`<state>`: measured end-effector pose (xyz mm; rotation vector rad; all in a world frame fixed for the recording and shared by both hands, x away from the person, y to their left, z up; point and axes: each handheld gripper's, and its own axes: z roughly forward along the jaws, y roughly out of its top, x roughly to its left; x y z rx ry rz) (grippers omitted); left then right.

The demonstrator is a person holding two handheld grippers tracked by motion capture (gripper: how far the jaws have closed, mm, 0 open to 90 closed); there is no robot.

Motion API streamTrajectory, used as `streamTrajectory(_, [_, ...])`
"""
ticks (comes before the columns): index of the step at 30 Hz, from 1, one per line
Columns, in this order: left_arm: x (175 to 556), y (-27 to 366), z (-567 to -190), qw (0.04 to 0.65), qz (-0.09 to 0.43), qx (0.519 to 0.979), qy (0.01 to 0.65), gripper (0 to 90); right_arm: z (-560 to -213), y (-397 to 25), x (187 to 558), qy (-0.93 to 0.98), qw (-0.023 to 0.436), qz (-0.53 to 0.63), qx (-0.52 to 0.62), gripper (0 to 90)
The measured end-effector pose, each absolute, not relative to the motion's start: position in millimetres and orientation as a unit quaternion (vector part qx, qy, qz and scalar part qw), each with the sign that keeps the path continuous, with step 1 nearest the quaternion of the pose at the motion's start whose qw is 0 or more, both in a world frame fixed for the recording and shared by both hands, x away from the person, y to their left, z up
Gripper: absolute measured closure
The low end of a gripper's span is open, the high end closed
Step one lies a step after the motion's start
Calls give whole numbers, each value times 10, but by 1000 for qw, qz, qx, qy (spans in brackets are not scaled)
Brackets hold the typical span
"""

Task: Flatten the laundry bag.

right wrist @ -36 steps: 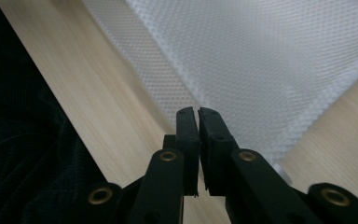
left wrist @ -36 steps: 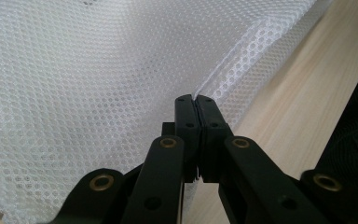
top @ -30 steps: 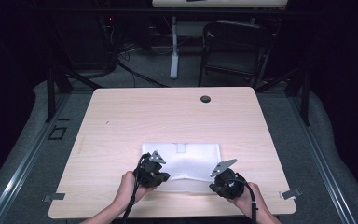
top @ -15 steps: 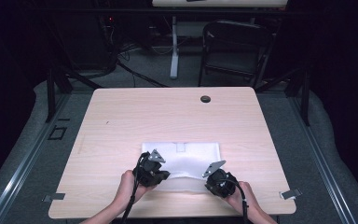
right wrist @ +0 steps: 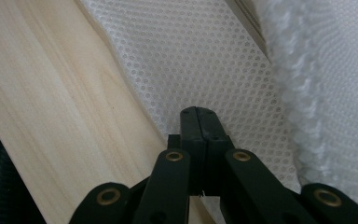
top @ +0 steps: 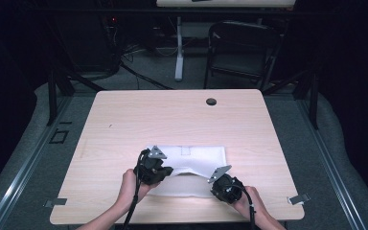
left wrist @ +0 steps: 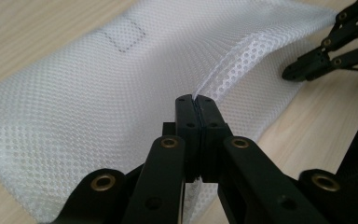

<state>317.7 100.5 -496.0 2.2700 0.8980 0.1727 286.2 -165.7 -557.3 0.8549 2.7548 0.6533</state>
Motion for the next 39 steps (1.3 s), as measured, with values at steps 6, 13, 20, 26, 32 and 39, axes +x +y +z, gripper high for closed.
streamTrajectory(6, [3248,1004,-4865,350,77,865,351,898,-5569,-1668,2866,929,81,220,286,900])
streamTrajectory(13, [3322,1000,-4769,351,86,862,357,897,-5564,-1686,2862,930,71,219,287,900])
streamTrajectory(20, [3343,1005,-4692,346,91,862,360,898,-5554,-1711,2846,934,56,215,281,900])
streamTrajectory(26, [3368,1033,-4636,348,94,858,366,897,-5543,-1735,2812,936,48,206,281,900])
streamTrajectory(32, [3435,1056,-4569,355,95,853,372,898,-5485,-1736,2778,930,65,230,279,900])
streamTrajectory(39, [3522,1047,-4552,361,101,845,382,898,-5528,-1496,2788,937,78,221,259,900])
